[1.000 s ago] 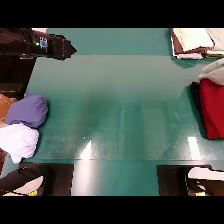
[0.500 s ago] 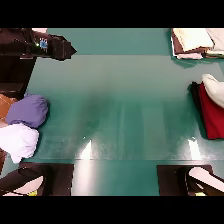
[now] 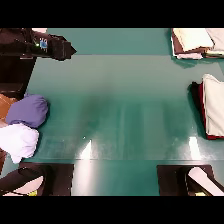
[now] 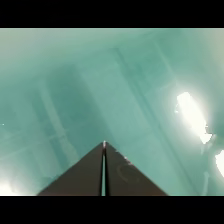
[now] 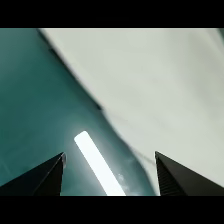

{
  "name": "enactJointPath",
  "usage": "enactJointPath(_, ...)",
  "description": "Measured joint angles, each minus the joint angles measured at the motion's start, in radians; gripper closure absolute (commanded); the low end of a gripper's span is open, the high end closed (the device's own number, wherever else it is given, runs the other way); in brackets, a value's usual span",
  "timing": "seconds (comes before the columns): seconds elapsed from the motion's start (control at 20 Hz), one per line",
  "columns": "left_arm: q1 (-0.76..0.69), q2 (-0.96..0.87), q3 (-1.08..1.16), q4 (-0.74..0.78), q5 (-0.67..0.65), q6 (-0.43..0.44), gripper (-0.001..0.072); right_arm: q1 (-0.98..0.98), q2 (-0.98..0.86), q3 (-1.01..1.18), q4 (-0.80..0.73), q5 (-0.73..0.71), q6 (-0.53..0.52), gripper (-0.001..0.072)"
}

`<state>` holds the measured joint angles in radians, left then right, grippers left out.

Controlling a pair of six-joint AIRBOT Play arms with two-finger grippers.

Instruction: Fold the shirts.

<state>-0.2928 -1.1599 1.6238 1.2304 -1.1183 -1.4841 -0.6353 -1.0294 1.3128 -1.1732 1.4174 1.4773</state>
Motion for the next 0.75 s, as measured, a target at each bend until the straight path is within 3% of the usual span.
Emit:
enactJointPath(0.1,0.0,0.0,0.0,0.01,-0.002,0.0,0.0677,0.123,0.012,0.037,0.024,-0.009,-0.001,0.0092)
enactJointPath(0.15,0.0,0.0,0.0,0.013,-0.003,0.0,0.0678,0.187,0.015,0.053,0.031,-0.017,-0.002,0.0169)
enactJointPath(0.25,0.0,0.0,0.0,0.015,0.005,0.0,0.0677,0.324,0.02,0.082,0.04,-0.037,-0.002,0.0384)
enactJointPath(0.35,0.0,0.0,0.0,0.016,0.021,0.0,0.0678,0.457,0.023,0.1,0.043,-0.07,-0.002,0.0697)
enactJointPath(0.75,0.0,0.0,0.0,0.018,0.092,0.0,0.0678,0.748,0.024,0.118,0.045,-0.134,-0.004,0.0692)
